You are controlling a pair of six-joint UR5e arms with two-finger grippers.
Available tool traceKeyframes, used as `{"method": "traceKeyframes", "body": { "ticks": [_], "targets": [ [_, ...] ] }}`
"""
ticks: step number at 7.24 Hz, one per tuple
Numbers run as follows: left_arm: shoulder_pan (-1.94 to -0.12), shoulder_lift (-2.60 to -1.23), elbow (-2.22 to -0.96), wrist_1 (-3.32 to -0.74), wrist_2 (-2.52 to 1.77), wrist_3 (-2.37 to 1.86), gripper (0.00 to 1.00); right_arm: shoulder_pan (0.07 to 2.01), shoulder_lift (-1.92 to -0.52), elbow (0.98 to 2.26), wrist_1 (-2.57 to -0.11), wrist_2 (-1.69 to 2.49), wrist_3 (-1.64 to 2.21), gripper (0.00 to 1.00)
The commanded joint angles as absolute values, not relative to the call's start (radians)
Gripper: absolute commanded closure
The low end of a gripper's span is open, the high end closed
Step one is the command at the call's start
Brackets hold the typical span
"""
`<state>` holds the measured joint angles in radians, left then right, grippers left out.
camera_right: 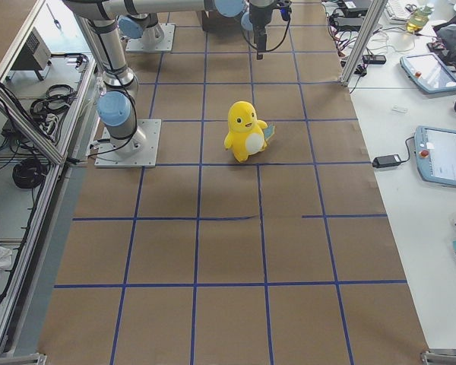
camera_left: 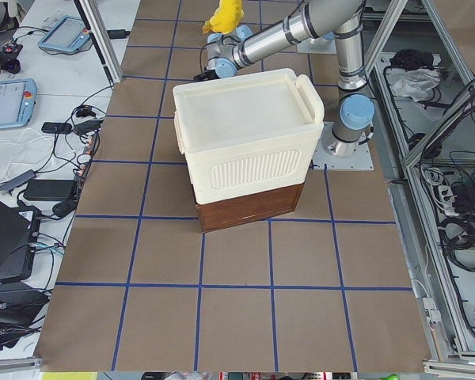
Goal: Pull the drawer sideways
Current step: 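Pull the drawer handle with the left gripper, sliding the drawer out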
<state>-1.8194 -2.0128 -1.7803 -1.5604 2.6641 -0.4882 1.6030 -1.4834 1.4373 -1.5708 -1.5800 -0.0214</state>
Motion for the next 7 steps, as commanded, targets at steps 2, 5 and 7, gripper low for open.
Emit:
{"method": "traceKeyframes", "body": {
  "ticks": [2, 5, 7],
  "targets": [
    [-1.845, -2.025, -1.759, -1.562, 2.643, -0.485, 0.86, 1.603, -1.483, 1.437, -1.571, -1.58, -0.021, 0.0],
    [-1.845, -2.016, -1.764, -1.572, 2.657, -0.476, 0.0, 1.603, -1.483, 1.437, -1.571, -1.58, -0.021, 0.0],
    [-1.844, -1.999, -1.775, -1.575, 2.658, -0.474, 0.0, 1.603, -1.483, 1.437, -1.571, -1.58, -0.021, 0.0]
  ]
}}
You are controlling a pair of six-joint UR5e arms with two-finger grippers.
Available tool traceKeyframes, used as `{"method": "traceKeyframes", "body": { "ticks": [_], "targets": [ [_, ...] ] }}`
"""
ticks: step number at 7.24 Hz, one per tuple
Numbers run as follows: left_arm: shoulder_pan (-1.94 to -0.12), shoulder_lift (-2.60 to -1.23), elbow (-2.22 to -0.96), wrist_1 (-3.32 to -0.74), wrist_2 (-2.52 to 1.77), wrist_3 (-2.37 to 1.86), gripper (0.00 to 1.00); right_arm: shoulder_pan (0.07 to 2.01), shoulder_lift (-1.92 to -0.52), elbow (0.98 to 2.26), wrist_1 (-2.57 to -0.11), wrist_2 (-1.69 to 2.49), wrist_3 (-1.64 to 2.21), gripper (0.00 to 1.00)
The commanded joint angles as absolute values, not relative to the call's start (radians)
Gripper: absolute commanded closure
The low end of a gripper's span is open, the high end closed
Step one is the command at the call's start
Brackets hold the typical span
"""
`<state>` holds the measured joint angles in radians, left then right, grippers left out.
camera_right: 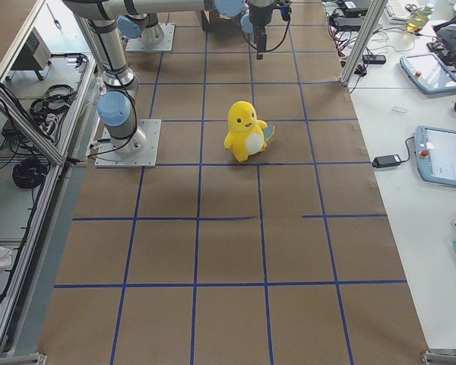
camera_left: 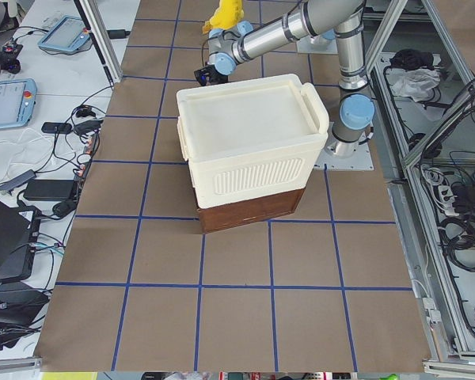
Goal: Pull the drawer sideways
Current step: 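Pull the drawer handle with the left gripper, sliding the drawer out, then open the left gripper and lift it off the drawer handle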
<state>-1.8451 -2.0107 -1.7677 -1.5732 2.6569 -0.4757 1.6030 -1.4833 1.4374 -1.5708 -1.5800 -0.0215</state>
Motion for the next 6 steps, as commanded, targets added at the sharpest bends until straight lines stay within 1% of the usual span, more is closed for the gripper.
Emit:
{"method": "traceKeyframes", "body": {
  "ticks": [1, 2, 3, 4, 6],
  "targets": [
    [-1.844, -1.996, -1.766, -1.572, 2.66, -0.474, 0.0, 1.603, -1.483, 1.437, -1.571, -1.58, -0.021, 0.0],
    [-1.845, -1.982, -1.758, -1.562, 2.649, -0.435, 0.0, 1.603, -1.483, 1.437, -1.571, -1.58, -0.021, 0.0],
    [-1.838, -1.961, -1.723, -1.559, 2.607, -0.36, 0.0, 1.603, -1.483, 1.437, -1.571, -1.58, -0.021, 0.0],
    [-1.835, -1.932, -1.656, -1.555, 2.441, -0.289, 0.0, 1.603, -1.483, 1.437, -1.571, -1.58, -0.021, 0.0],
    [-1.833, -1.806, -1.571, -1.572, 2.218, -0.108, 0.0, 1.603, -1.483, 1.437, -1.571, -1.58, -0.021, 0.0]
  ]
}}
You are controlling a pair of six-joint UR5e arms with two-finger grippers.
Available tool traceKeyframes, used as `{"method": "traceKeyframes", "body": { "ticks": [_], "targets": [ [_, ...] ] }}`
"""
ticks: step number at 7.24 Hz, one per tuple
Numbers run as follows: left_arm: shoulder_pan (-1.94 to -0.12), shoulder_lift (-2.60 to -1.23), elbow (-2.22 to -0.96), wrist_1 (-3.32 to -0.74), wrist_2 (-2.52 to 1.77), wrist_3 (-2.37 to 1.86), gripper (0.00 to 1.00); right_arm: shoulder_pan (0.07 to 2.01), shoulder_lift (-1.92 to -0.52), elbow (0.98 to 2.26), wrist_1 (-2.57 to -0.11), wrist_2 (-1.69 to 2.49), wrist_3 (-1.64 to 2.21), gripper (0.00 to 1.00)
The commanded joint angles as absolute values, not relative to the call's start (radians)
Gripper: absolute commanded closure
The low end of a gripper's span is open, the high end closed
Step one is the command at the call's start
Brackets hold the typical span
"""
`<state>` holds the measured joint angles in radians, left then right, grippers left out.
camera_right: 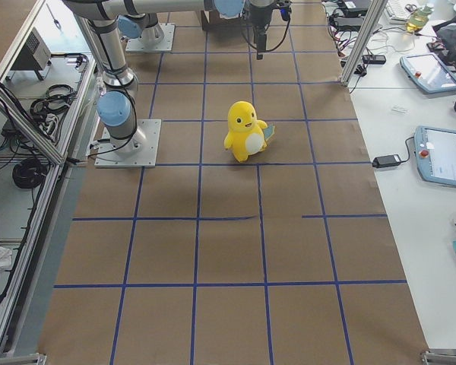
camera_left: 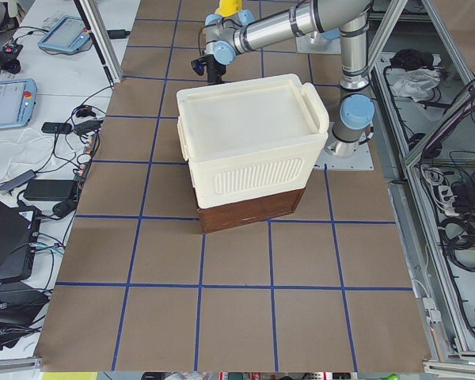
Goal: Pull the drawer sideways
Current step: 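Open the left gripper and lift it off the drawer handle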
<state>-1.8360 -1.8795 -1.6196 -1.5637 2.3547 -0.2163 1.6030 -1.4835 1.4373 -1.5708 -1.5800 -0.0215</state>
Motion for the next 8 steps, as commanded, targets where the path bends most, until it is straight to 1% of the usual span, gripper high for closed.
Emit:
{"method": "traceKeyframes", "body": {
  "ticks": [1, 4, 5, 6, 8],
  "targets": [
    [-1.797, -1.76, -1.565, -1.577, 2.165, -0.022, 0.0, 1.603, -1.483, 1.437, -1.571, -1.58, -0.021, 0.0],
    [-1.723, -1.584, -1.562, -1.58, 1.814, 0.04, 0.0, 1.603, -1.483, 1.437, -1.571, -1.58, -0.021, 0.0],
    [-1.691, -1.548, -1.56, -1.577, 1.675, 0.034, 0.0, 1.603, -1.483, 1.437, -1.571, -1.58, -0.021, 0.0],
    [-1.665, -1.514, -1.559, -1.577, 1.625, 0.031, 0.0, 1.603, -1.483, 1.437, -1.571, -1.58, -0.021, 0.0],
    [-1.599, -1.486, -1.554, -1.63, 1.621, -0.016, 0.0, 1.603, -1.483, 1.437, -1.571, -1.58, -0.021, 0.0]
  ]
}}
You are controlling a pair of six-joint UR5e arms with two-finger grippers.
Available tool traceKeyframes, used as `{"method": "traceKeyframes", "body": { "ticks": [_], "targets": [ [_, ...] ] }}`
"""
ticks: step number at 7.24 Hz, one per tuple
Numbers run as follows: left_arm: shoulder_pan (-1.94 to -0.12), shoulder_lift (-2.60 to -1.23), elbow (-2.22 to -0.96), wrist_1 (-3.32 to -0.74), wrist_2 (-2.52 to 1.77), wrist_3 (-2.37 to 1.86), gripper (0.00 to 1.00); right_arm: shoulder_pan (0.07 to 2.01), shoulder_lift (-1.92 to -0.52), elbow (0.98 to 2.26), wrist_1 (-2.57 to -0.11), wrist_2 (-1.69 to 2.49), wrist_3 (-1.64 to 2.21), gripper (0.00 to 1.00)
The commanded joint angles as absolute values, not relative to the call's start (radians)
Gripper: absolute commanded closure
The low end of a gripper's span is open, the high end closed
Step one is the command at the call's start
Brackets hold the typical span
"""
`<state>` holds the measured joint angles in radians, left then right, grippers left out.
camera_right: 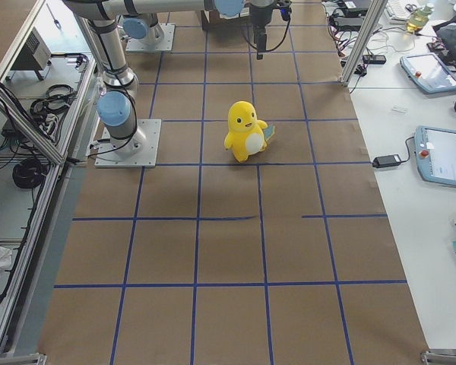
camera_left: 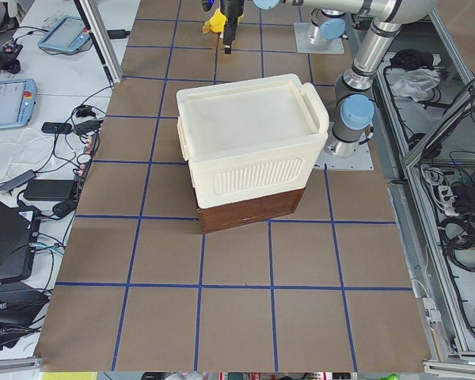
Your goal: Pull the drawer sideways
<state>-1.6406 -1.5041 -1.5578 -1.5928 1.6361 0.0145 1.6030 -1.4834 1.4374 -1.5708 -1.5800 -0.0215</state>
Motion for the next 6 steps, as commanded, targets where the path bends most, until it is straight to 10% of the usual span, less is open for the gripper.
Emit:
{"method": "traceKeyframes", "body": {
  "ticks": [1, 6],
  "targets": [
    [-1.589, -1.48, -1.558, -1.646, 1.617, -0.032, 0.0, 1.603, -1.483, 1.437, -1.571, -1.58, -0.021, 0.0],
    [-1.566, -1.48, -1.577, -1.527, 1.595, -0.068, 0.01, 1.603, -1.483, 1.437, -1.571, -1.58, -0.021, 0.0]
  ]
}}
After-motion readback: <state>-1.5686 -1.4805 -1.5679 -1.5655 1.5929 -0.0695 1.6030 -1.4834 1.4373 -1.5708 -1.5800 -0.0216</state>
